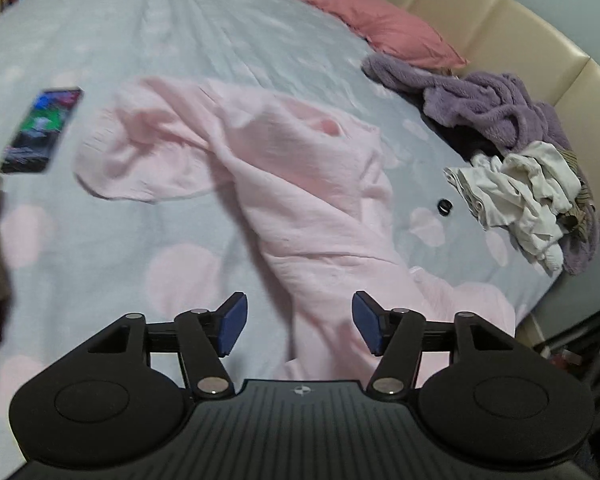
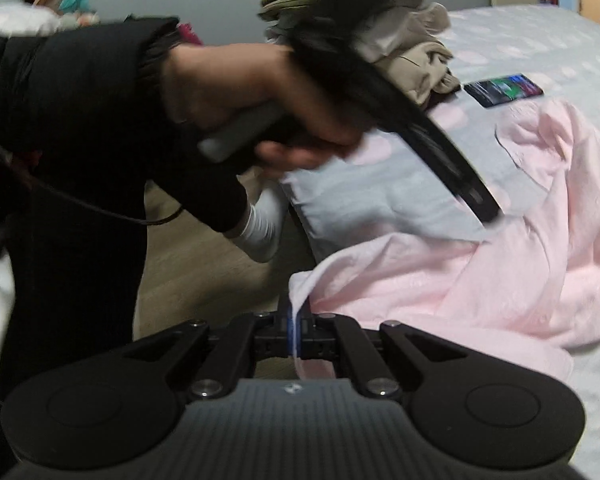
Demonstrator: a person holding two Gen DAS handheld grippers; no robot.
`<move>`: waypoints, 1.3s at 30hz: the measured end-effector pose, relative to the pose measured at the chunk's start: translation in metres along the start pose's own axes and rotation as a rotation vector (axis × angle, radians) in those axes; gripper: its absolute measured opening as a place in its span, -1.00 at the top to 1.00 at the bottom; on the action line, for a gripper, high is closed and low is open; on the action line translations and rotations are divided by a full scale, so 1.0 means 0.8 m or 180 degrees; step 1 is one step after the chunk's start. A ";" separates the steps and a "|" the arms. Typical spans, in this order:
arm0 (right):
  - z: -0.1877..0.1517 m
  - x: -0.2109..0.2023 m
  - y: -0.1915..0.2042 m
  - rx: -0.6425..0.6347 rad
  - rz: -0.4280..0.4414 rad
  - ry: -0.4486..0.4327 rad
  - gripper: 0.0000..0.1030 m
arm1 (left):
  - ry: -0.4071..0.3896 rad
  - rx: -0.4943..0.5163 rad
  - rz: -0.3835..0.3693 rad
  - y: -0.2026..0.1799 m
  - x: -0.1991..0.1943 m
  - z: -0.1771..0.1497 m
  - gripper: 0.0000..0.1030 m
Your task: Fold clothes
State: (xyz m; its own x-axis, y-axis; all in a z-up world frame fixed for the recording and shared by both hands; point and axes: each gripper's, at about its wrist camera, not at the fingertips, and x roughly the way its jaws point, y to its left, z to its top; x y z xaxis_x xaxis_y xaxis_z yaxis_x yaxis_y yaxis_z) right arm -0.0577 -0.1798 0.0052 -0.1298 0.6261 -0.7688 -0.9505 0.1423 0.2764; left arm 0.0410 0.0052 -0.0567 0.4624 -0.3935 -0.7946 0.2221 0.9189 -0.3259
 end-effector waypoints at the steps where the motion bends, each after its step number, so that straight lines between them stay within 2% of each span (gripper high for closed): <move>1: 0.000 0.001 0.002 -0.0025 -0.0018 0.0012 0.95 | 0.0055 -0.0015 -0.0025 -0.001 0.010 0.003 -0.15; 3: -0.001 0.002 0.005 -0.0059 -0.0049 0.0026 0.95 | 0.0109 -0.0125 0.0007 0.005 0.029 0.012 -0.15; 6: -0.004 -0.002 0.003 -0.0022 -0.0154 0.0025 0.83 | 0.0153 -0.0397 0.0044 0.020 0.055 0.026 -0.15; 7: -0.005 -0.006 -0.001 0.0020 -0.0196 0.0024 0.75 | 0.0165 -0.0511 0.0042 0.026 0.062 0.031 -0.15; 8: -0.006 -0.012 -0.008 0.0075 -0.0243 -0.0004 0.49 | 0.0164 -0.0603 0.0038 0.032 0.068 0.036 -0.15; 10: -0.006 -0.028 -0.024 0.0221 -0.0325 -0.0104 0.31 | 0.0127 -0.0693 -0.0005 0.039 0.076 0.043 -0.15; 13: -0.007 -0.054 -0.055 0.0517 -0.0430 -0.0331 0.31 | 0.0108 -0.0704 -0.0041 0.043 0.088 0.051 -0.14; 14: -0.007 -0.059 -0.064 0.0604 -0.0482 -0.0373 0.31 | 0.0103 -0.0707 -0.0072 0.044 0.093 0.052 -0.08; 15: -0.006 -0.063 -0.073 0.0692 -0.0538 -0.0405 0.31 | 0.0098 -0.0710 -0.0104 0.045 0.097 0.052 0.07; 16: -0.006 -0.067 -0.082 0.0780 -0.0593 -0.0437 0.31 | 0.0084 -0.0701 -0.0131 0.045 0.100 0.051 0.64; 17: -0.006 -0.068 -0.088 0.0845 -0.0660 -0.0433 0.31 | 0.0063 -0.0682 -0.0154 0.043 0.101 0.050 0.97; 24: 0.009 -0.063 -0.117 0.1249 -0.1114 -0.0329 0.31 | -0.0045 -0.0481 -0.0308 0.039 0.082 0.045 0.99; 28: 0.011 -0.061 -0.141 0.1499 -0.1362 -0.0406 0.31 | -0.0110 -0.0370 -0.0377 0.041 0.044 0.032 0.99; 34: 0.016 -0.063 -0.163 0.1714 -0.1619 -0.0594 0.31 | 0.0098 -0.0106 -0.0420 0.024 0.008 -0.007 0.99; 39: 0.034 -0.045 -0.170 0.1753 -0.1589 -0.0635 0.29 | 0.0284 0.0125 -0.0452 0.009 -0.021 -0.040 0.99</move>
State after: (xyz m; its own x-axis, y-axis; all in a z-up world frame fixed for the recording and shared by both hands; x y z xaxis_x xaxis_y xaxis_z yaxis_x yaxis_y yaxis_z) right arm 0.0839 -0.2009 0.0111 0.3807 0.5065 -0.7736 -0.5985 0.7727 0.2114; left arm 0.0073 0.0193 -0.0625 0.3463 -0.5139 -0.7848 0.3141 0.8518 -0.4192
